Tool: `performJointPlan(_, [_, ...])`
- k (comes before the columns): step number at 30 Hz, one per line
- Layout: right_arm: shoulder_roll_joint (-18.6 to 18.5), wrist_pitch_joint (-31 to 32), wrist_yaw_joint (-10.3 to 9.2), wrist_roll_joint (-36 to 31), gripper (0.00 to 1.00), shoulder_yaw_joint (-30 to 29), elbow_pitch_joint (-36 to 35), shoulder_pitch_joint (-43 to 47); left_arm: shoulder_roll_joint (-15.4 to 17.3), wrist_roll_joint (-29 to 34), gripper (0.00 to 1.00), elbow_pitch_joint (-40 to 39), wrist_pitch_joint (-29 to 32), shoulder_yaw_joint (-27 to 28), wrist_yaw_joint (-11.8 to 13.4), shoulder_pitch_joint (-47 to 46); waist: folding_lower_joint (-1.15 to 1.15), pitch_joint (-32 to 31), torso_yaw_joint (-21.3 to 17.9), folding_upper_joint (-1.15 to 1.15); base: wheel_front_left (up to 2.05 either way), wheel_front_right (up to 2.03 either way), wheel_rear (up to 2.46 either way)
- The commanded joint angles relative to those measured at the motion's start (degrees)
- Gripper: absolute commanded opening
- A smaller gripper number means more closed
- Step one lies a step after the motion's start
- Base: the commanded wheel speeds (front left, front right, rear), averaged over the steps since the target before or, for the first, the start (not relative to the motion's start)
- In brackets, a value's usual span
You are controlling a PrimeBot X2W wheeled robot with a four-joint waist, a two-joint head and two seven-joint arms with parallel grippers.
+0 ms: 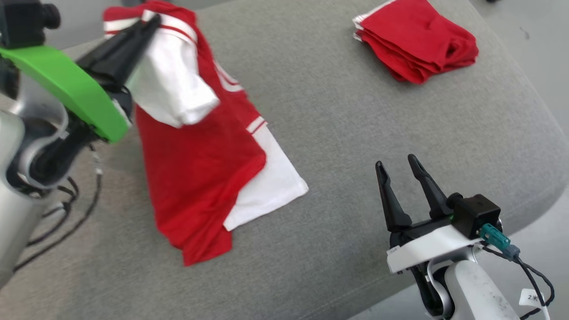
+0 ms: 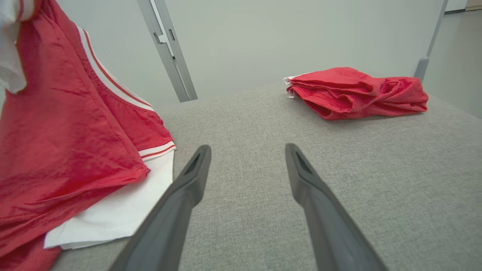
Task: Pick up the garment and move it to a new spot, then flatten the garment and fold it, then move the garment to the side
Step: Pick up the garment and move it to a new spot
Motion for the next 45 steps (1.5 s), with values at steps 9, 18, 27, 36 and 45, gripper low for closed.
performJointPlan(9, [0.1,-0.1,-0.10,2.9,1.00,1.3,-1.0,-0.5,1.9,10.6,1.00,21.2,-7.8,-3.9,-2.7,-3.3,0.00,8.2,-8.1,0.00,0.00,0.00,0.00])
performJointPlan(18, [0.0,-0.1,-0.11,0.0,1.00,-1.9,0.6,0.5,-0.6,15.8,1.00,26.8,-17.8,-6.7,-1.7,-0.1,0.00,2.8,-2.7,0.00,0.00,0.00,0.00])
performJointPlan(27, [0.0,-0.1,-0.11,-5.6,1.00,-6.6,0.8,3.6,-6.0,19.5,1.00,18.9,-27.6,-4.7,5.8,11.7,0.00,-6.1,4.3,0.00,0.00,0.00,0.00])
performJointPlan(36, [0.0,-0.1,-0.11,-9.8,1.00,-11.6,0.2,7.7,-13.3,31.9,1.00,3.7,-27.8,7.2,11.4,33.6,0.00,-12.0,11.2,0.00,0.00,0.00,0.00])
performJointPlan(45, [0.0,-0.1,-0.11,-11.6,1.00,-13.9,1.1,11.5,-23.5,43.7,1.00,-0.4,-27.8,22.0,7.0,54.0,0.00,-15.3,17.9,0.00,0.00,0.00,0.00])
